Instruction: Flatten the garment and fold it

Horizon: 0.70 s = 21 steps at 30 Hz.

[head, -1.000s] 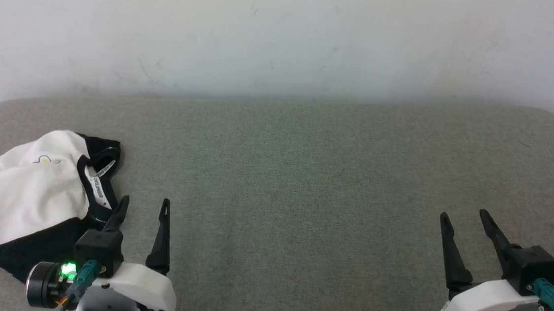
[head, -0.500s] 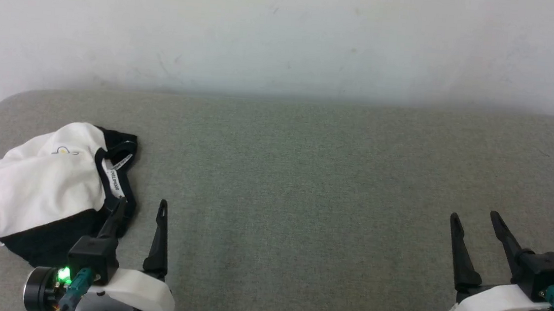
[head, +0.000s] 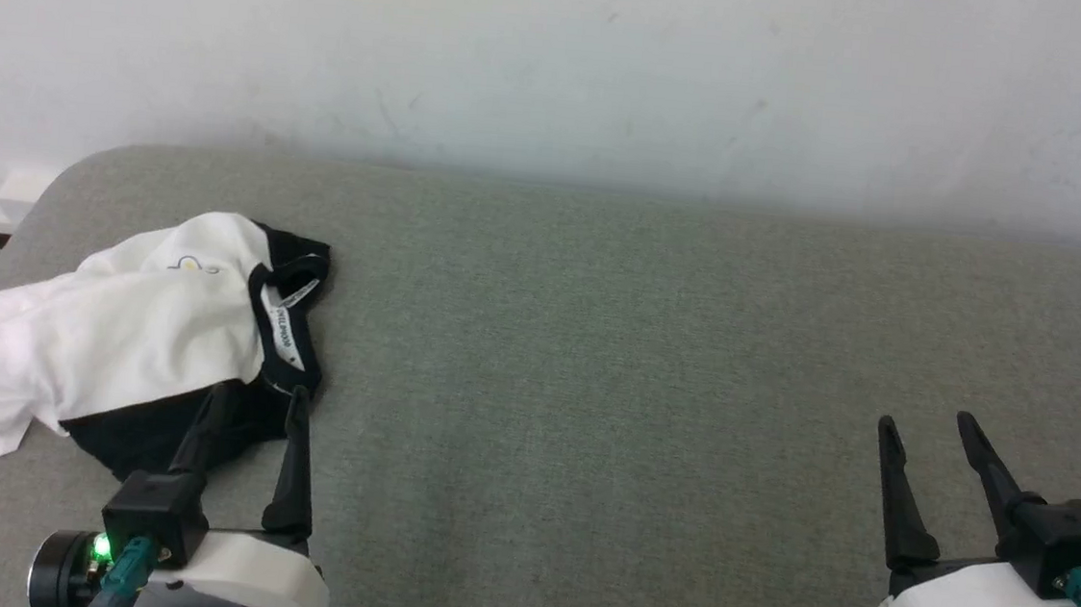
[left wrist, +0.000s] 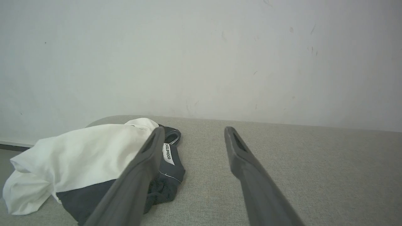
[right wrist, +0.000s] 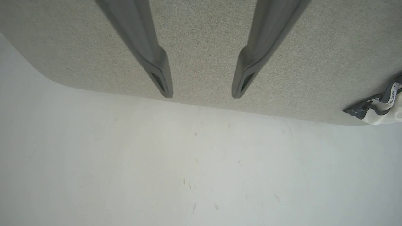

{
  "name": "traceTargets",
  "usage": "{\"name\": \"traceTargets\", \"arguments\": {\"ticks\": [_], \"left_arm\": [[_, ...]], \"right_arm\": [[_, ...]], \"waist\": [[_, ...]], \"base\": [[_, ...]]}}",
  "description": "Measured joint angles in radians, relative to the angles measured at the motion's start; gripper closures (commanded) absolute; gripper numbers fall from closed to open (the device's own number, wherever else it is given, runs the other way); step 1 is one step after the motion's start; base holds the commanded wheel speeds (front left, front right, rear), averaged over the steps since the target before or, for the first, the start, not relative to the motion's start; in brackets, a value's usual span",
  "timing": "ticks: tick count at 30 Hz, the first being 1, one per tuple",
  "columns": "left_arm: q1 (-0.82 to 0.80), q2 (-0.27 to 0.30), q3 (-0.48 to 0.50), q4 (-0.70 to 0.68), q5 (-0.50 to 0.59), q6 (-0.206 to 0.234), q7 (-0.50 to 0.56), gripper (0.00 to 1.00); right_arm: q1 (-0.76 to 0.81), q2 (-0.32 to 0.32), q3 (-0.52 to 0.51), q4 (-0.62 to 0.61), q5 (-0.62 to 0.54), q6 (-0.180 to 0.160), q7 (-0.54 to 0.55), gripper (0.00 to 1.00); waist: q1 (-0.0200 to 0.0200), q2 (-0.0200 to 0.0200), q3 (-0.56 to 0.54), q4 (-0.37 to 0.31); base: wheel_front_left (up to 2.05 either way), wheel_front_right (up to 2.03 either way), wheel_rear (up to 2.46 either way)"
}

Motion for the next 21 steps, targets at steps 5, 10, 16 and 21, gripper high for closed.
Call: {"name": "traceTargets", "arguments": {"ticks": [5,10,16,21], "left_arm": [[0.009,0.0,0.006,-0.008,-0.007,0.008,-0.01,0.0],[0.026,0.0,0.01,-0.013,-0.023,0.009,-0.021,0.0],[0.041,0.0,0.018,-0.021,-0.032,0.01,-0.034,0.0],[0.052,0.0,0.026,-0.03,-0.035,0.012,-0.044,0.0]], "right_arm": [[0.0,0.0,0.004,0.0,-0.001,0.0,-0.01,0.0],[0.003,0.0,0.01,0.001,-0.001,0.0,-0.019,0.0],[0.007,0.0,0.016,0.004,-0.001,0.0,-0.029,0.0],[0.008,0.0,0.017,0.004,-0.001,0.0,-0.037,0.0]], "waist": [[0.0,0.0,0.002,0.034],[0.0,0.0,0.001,0.071],[0.0,0.0,-0.002,0.12],[0.0,0.0,-0.005,0.163]], "base": [[0.0,0.0,0.0],[0.0,0.0,0.0],[0.0,0.0,0.0],[0.0,0.0,0.0]]}}
